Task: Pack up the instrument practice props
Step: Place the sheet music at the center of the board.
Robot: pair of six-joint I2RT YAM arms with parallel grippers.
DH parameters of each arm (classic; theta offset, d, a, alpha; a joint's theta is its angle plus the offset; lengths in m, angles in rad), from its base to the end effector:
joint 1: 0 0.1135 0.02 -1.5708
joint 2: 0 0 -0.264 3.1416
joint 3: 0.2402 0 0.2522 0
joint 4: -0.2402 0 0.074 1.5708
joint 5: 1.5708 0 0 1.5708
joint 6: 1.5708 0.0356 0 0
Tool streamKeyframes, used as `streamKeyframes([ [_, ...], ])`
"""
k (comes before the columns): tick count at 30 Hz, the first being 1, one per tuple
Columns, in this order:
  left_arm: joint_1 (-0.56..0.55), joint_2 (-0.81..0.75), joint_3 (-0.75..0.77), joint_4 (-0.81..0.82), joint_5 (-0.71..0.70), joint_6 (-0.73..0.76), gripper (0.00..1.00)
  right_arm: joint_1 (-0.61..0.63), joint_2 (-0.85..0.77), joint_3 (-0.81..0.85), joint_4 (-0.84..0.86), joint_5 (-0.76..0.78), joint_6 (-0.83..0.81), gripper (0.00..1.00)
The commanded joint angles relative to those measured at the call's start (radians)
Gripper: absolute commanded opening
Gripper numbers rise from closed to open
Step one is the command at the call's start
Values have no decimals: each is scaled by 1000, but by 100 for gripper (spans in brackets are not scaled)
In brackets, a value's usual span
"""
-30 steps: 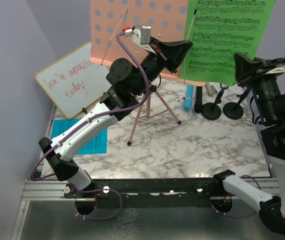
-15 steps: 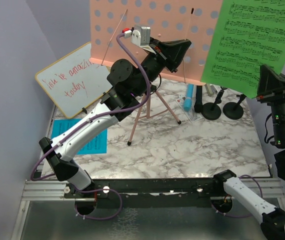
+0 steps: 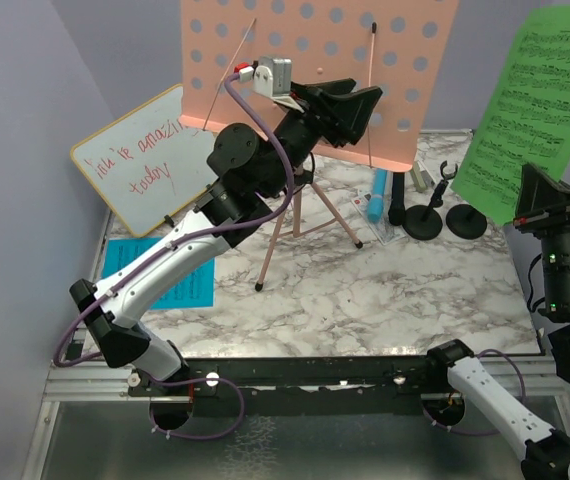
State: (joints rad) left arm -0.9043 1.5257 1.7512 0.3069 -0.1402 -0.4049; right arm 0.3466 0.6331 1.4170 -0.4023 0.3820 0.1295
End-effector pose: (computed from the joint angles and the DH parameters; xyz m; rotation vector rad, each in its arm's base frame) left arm 0.2064 -0.2544 0.5459 0.1408 1.0983 -1.1097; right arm 0.0399 0.0003 0.5250 0.2064 1.2025 0.1886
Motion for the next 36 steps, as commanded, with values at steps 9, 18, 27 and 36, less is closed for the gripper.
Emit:
streamKeyframes([
  [9, 9, -249, -227, -29, 96, 150, 87, -4, -7, -65, -166, -46, 154, 4],
  [18, 9, -495, -506, -137, 192, 205, 99, -4, 9, -152, -222, -194, 247, 2],
  [27, 9, -656, -844, -212, 49, 19, 99, -3, 44, -259, -193, -489, 315, 1],
  [36, 11, -653, -1103, -33, -47, -476, 99, -3, 55, -391, -78, -681, 397, 0],
])
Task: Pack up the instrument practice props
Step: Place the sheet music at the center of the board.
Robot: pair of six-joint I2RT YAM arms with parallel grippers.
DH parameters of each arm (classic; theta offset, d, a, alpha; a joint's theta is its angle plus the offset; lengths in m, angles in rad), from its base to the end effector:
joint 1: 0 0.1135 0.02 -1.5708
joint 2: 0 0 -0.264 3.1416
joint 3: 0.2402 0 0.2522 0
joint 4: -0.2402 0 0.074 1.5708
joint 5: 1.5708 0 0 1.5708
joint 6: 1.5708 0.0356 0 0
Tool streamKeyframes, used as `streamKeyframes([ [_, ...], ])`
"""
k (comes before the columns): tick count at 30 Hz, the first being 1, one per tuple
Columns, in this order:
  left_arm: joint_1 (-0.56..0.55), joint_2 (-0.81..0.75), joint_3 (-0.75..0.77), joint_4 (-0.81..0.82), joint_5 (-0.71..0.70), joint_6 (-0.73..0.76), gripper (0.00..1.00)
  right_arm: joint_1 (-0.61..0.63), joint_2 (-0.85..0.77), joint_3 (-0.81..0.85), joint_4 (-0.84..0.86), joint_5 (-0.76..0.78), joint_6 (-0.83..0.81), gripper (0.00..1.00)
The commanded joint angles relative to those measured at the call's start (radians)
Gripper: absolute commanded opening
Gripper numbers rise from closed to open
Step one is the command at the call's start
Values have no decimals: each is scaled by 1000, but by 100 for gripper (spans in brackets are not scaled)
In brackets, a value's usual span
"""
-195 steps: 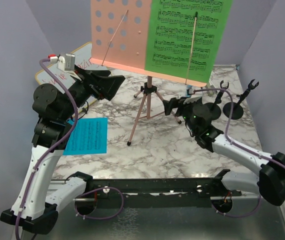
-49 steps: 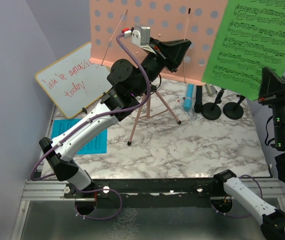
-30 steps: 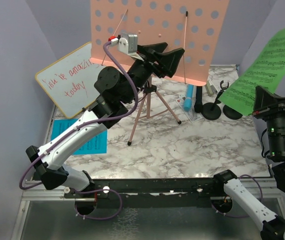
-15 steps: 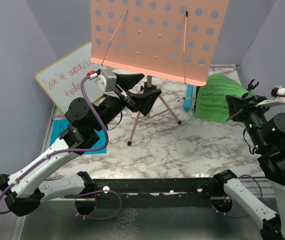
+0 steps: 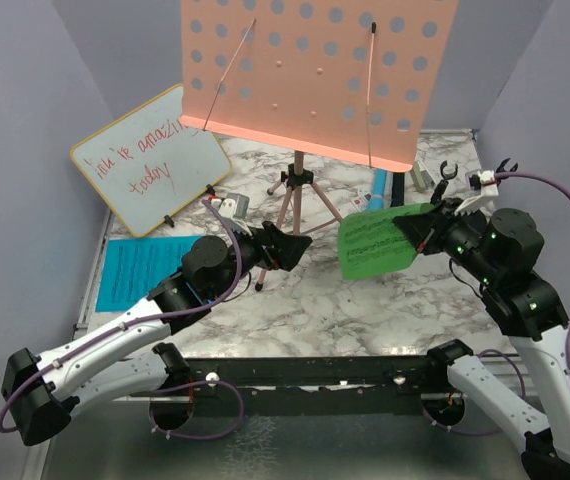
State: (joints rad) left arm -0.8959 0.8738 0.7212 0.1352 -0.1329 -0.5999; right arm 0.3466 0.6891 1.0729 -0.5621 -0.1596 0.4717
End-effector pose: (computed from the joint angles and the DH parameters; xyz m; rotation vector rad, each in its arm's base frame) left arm 0.1355 -0.1618 0.3361 0.1398 1.6860 -1.0459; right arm 0.1188 0.0489 0.4094 -0.0076 1.8051 0.7311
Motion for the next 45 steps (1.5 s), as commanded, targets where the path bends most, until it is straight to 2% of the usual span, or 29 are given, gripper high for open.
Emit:
streamKeyframes([
  [1, 3, 6, -94, 172, -50, -325, 99, -4, -6, -61, 106, -154, 67, 0],
  [8, 5, 67, -133, 307, 4, -487, 97, -3, -41, -140, 240, -182, 173, 0],
  [14, 4, 121, -126, 381, 46, -546, 95, -3, -96, -229, 415, -187, 265, 1],
  [22, 5, 181, -171, 566, 125, -653, 93, -3, -161, -282, 485, -165, 293, 1],
  [27, 5, 195, -178, 669, 168, -672, 86, -3, -202, -330, 509, -127, 306, 0],
  [38, 5, 266, -241, 982, 239, -736, 63, -4, -224, -383, 552, -77, 324, 0],
  [45, 9, 270, -259, 1061, 238, -744, 31, -4, -236, -393, 539, -60, 309, 0],
])
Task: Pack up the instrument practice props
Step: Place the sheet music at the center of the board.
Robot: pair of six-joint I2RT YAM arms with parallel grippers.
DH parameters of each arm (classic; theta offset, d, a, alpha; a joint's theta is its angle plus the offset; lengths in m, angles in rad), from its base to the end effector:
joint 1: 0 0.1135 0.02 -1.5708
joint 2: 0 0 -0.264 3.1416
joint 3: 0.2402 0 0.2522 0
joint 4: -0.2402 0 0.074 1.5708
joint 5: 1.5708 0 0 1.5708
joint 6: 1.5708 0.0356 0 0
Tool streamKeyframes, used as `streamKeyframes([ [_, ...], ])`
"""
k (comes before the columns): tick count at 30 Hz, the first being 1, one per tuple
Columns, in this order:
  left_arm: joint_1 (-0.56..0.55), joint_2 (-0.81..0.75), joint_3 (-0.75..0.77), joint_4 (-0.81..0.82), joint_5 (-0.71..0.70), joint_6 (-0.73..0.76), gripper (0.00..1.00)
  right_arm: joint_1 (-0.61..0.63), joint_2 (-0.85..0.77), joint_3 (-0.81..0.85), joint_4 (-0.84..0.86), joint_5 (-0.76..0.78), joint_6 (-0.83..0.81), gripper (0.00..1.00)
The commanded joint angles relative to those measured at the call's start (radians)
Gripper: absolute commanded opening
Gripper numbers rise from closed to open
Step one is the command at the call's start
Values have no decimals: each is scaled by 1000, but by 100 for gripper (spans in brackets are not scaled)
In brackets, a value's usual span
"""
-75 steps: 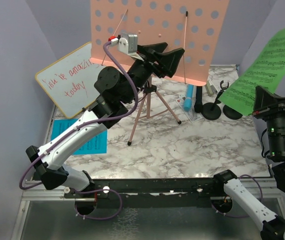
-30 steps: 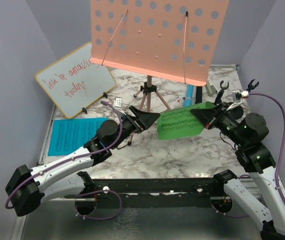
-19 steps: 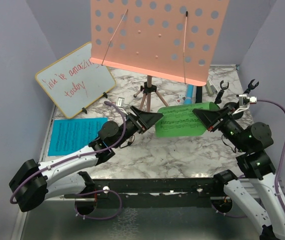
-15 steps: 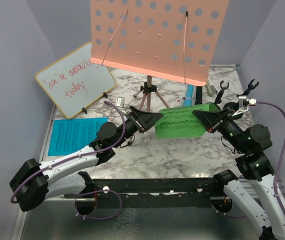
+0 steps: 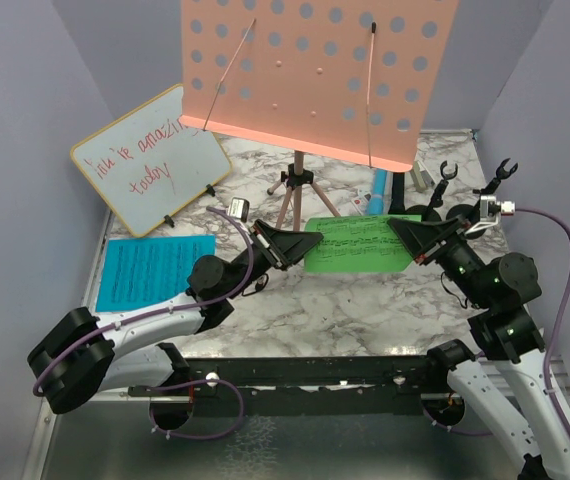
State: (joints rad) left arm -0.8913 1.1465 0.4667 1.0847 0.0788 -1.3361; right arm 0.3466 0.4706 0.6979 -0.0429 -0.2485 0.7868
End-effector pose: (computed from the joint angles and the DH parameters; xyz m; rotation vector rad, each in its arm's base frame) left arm 0.1487 -0.1886 0.2899 -0.2313 1.4094 -1.9650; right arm 0.1066 0.0478 0.3668 0.1052 1.4818 1.1042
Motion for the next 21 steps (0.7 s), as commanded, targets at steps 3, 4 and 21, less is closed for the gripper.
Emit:
streamKeyframes([
  [3, 5, -2, -2, 113, 27, -5, 28, -4, -12, -22, 27, 6, -14, 0],
  [4, 5, 0, -1, 115, 27, -6, 26, -4, -7, -22, 28, -3, -17, 1],
  [21, 5, -121, -8, -122, -41, 101, 0, -3, 3, 44, -70, -1, -144, 47],
])
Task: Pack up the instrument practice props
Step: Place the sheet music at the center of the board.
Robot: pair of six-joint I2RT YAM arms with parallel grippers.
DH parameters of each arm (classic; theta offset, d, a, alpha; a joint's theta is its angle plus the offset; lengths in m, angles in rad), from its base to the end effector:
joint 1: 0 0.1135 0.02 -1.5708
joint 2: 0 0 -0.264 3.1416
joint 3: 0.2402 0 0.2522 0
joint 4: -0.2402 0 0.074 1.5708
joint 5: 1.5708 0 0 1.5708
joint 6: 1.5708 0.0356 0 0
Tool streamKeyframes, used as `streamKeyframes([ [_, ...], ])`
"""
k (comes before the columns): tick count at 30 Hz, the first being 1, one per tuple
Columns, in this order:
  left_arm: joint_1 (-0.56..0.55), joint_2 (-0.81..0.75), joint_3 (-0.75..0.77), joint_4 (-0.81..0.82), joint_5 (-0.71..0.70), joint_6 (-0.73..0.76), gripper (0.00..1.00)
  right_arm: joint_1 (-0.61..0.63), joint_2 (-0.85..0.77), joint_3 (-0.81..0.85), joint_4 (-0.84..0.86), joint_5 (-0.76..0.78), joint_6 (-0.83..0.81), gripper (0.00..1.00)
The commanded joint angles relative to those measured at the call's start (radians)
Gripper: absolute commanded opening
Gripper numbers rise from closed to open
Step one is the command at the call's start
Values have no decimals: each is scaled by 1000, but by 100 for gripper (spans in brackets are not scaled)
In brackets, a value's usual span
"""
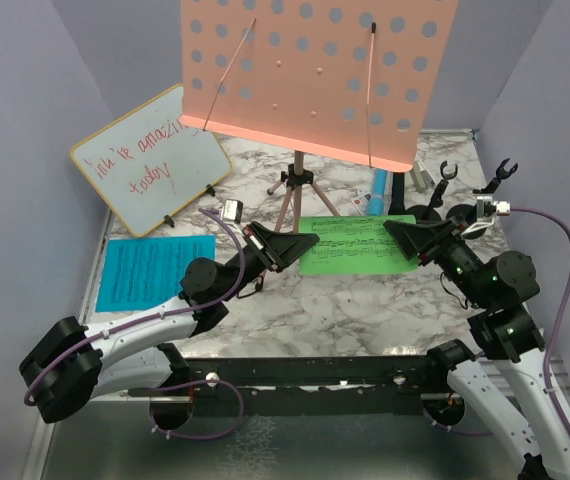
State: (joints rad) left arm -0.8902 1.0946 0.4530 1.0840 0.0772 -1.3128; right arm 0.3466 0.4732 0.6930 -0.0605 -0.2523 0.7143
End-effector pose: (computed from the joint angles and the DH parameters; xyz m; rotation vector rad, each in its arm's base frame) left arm 0.1426 -0.1806 0.2965 -0.2063 1.3622 -1.9622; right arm 0.1081 0.0485 0.3630 0.0542 1.5009 1.0445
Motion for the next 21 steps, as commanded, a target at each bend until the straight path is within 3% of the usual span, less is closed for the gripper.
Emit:
streamKeyframes([
  [1, 5, -87, 8, -151, -50, 91, 0, -3, 1, 58, -66, 7, -83, 54],
  [5, 5, -173, 9, -279, -112, 134, 0, -4, 7, 103, -124, 30, -132, 79],
  [9, 4, -296, 9, -446, -175, 186, 0, -4, 12, 146, -182, 66, -179, 94],
  [13, 5, -426, 23, -636, -264, 254, 0, -4, 13, 177, -232, 124, -220, 100],
  [21, 5, -613, 137, -1032, -533, 396, 0, -3, 30, 214, -279, 194, -274, 100],
])
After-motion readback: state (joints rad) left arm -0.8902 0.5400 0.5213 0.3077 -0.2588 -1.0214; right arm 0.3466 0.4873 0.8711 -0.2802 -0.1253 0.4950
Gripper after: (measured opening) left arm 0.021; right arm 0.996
